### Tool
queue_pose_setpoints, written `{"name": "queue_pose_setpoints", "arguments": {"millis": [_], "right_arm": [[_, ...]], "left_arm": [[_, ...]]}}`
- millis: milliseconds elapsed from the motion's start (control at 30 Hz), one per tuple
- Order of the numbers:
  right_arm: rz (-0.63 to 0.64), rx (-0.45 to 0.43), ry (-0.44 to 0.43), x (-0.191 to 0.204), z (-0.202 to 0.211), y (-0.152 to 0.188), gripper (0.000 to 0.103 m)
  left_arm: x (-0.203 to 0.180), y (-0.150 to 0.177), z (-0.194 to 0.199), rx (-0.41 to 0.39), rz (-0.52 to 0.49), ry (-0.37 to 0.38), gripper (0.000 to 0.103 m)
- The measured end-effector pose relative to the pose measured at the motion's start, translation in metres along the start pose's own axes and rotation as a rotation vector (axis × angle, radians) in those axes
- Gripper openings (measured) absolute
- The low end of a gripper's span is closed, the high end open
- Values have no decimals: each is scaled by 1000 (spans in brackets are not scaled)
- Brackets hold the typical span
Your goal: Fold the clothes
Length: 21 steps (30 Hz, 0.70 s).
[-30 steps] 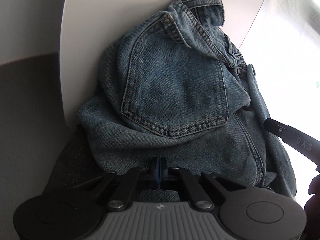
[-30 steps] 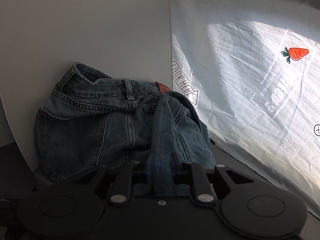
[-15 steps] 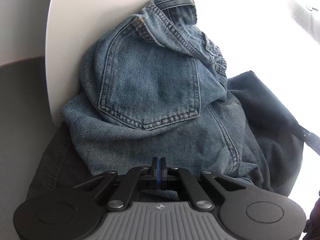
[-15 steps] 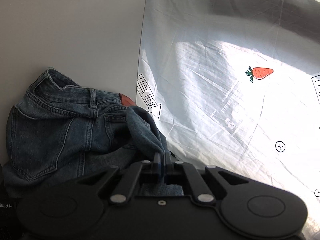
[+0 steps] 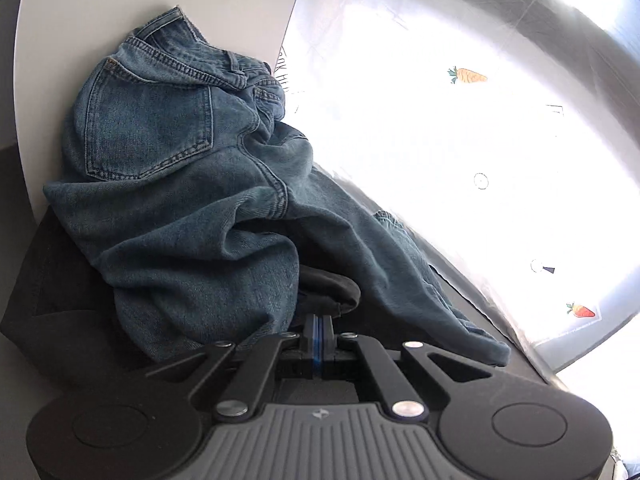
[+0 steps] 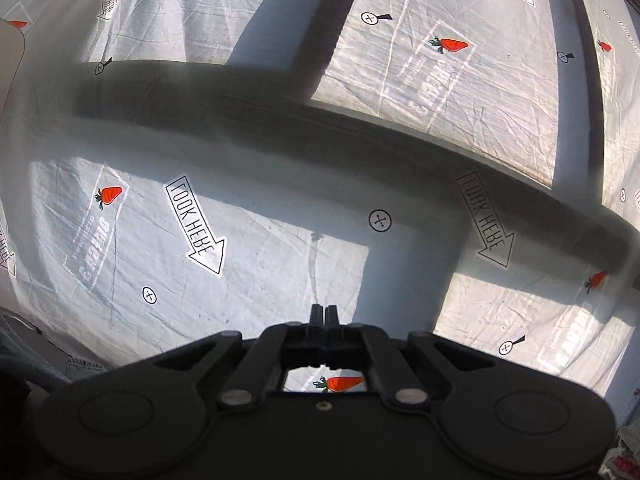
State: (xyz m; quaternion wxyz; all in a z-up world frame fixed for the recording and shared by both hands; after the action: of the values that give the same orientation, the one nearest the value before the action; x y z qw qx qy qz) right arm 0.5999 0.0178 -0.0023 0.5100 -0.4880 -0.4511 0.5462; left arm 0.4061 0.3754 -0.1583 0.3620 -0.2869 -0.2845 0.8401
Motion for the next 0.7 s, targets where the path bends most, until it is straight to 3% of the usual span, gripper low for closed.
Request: {"name": "queue_pose_setpoints", "arguments": {"millis": [67, 167, 267, 433, 533, 567, 700], "right_arm": [[-80, 64, 49, -60, -10, 2, 0], [-187, 152, 52, -114, -13, 23, 0], [-239, 221, 23, -122, -8, 50, 0], [-205, 305, -117, -53, -10, 91, 0], [-192, 350, -217, 10, -20, 102, 1], [-188, 366, -247, 33, -23, 104, 1], [-154, 409, -389, 133, -33, 109, 6]], "left_arm": [[-14, 10, 5, 9, -14, -9, 0], [-28, 20, 14, 25, -21, -10, 0], [-31, 21, 20, 20, -20, -15, 0], [0, -3, 28, -32, -33, -81, 3], [37, -25, 27, -72, -28, -140, 21], [49, -32, 27, -87, -26, -153, 32], [108, -68, 16, -137, -45, -264, 44]]}}
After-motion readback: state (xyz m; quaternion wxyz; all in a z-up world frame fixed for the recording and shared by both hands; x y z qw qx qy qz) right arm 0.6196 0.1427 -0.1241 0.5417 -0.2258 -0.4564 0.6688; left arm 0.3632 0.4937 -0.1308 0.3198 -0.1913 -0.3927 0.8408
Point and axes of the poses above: each gripper's, at about its wrist camera, not at the fingertips, and z roughly against the way its jaws point, x to its left, y to its underside, the point moved 8 cm from there along -z, roughly the way its jaws point, and after that the axes turned 7 degrees about -z, right-handed, at the moved point
